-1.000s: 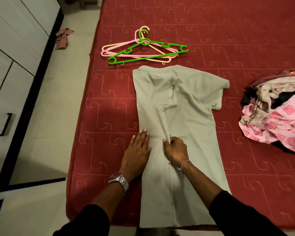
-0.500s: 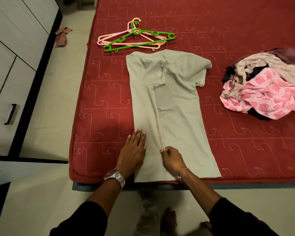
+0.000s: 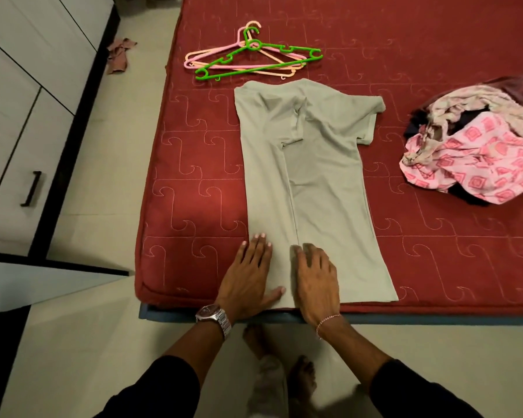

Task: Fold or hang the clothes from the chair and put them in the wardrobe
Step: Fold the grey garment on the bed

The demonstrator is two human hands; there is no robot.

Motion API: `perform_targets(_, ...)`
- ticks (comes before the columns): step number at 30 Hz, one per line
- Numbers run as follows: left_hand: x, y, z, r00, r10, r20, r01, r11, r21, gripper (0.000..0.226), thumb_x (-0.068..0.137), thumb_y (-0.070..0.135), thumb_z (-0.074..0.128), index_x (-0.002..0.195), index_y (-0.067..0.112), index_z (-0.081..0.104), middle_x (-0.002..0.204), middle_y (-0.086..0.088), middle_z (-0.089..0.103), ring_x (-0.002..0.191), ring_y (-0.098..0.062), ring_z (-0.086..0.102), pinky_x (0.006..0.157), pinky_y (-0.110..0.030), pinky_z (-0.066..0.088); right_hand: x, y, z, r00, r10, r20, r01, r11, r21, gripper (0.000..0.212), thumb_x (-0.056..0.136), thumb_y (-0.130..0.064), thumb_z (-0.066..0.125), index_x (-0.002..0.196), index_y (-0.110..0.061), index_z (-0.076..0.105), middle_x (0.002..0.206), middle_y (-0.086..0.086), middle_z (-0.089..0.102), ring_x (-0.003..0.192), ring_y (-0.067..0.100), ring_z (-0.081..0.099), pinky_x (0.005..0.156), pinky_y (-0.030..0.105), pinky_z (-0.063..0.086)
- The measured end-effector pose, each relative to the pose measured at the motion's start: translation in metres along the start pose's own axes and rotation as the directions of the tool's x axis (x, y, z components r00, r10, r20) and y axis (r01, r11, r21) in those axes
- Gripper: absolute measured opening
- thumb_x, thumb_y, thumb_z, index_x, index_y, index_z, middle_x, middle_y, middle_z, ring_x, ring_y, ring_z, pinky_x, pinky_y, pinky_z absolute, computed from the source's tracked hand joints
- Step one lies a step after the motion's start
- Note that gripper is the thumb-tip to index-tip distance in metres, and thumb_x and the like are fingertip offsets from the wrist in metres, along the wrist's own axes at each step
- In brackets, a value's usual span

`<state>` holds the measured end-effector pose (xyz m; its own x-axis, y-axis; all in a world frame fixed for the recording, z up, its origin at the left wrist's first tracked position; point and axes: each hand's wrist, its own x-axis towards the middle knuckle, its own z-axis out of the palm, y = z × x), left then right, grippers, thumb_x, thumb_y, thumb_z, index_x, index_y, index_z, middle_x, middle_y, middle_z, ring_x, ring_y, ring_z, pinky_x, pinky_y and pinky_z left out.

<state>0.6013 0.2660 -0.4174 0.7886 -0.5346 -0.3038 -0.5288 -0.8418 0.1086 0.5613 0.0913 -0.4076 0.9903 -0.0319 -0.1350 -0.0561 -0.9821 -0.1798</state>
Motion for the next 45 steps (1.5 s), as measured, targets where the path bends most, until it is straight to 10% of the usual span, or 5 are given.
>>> perform_targets(8,-0.007,0.009,-0.001,0.999,0.028,0.024,-0.027,0.998,-0.062,0.097,0.094,0.073,0.020,0.158,0.004,-0.004,0.164,-0.019,-0.015,0.153,-0.029,-0.017,0.125,-0.048,-0.001,-0.010,0.018,0.016,0.987,-0.130,0.099,0.138,0.987,-0.079,0.061,0.105,-0.044,0.022,0.157,-0.011,0.026,0.164,0.009,0.024,0.152,0.029,0.020,0.119,0.054,0.013)
perform_targets(16,0.038,-0.011,-0.032,0.986,-0.054,-0.156,0.037,0.993,-0.114,0.078,0.100,0.060,0.026,0.153,0.002,0.029,0.160,-0.021,0.028,0.149,-0.032,0.026,0.125,-0.046,0.016,0.064,0.001,-0.015,0.989,-0.053,-0.139,0.077,0.982,0.173,0.044,0.101,-0.033,0.046,0.134,-0.007,0.057,0.133,0.016,0.061,0.122,0.033,0.058,0.107,0.046,0.044)
perform_targets(25,0.179,-0.095,-0.078,0.942,-0.172,-0.288,0.108,0.968,-0.225,0.058,0.100,0.031,0.027,0.144,-0.004,0.043,0.146,-0.025,0.047,0.135,-0.038,0.046,0.116,-0.048,0.036,0.236,-0.001,-0.051,0.982,0.149,-0.118,-0.066,0.850,0.523,0.037,0.101,-0.024,0.052,0.132,-0.005,0.050,0.131,0.017,0.054,0.116,0.033,0.052,0.098,0.044,0.046)
perform_targets(39,0.361,-0.189,-0.122,0.947,-0.096,-0.308,0.010,0.963,-0.268,0.058,0.104,0.021,0.038,0.152,-0.008,0.023,0.160,-0.027,0.022,0.150,-0.038,0.020,0.124,-0.046,0.019,0.439,-0.003,-0.056,0.797,0.595,0.102,-0.491,0.541,0.683,0.039,0.079,-0.049,0.072,0.094,-0.015,0.063,0.091,-0.001,0.070,0.090,0.024,0.064,0.076,0.029,0.047)
perform_targets(45,0.370,-0.182,-0.103,0.933,-0.165,-0.318,0.093,0.969,-0.229,0.071,0.099,0.042,0.024,0.155,-0.001,0.021,0.164,-0.020,0.017,0.152,-0.035,0.015,0.122,-0.051,0.019,0.444,0.001,-0.058,0.889,0.454,0.054,-0.275,0.438,0.856,0.027,0.099,-0.034,0.059,0.079,-0.017,0.052,0.070,-0.006,0.052,0.065,0.010,0.046,0.069,0.029,0.039)
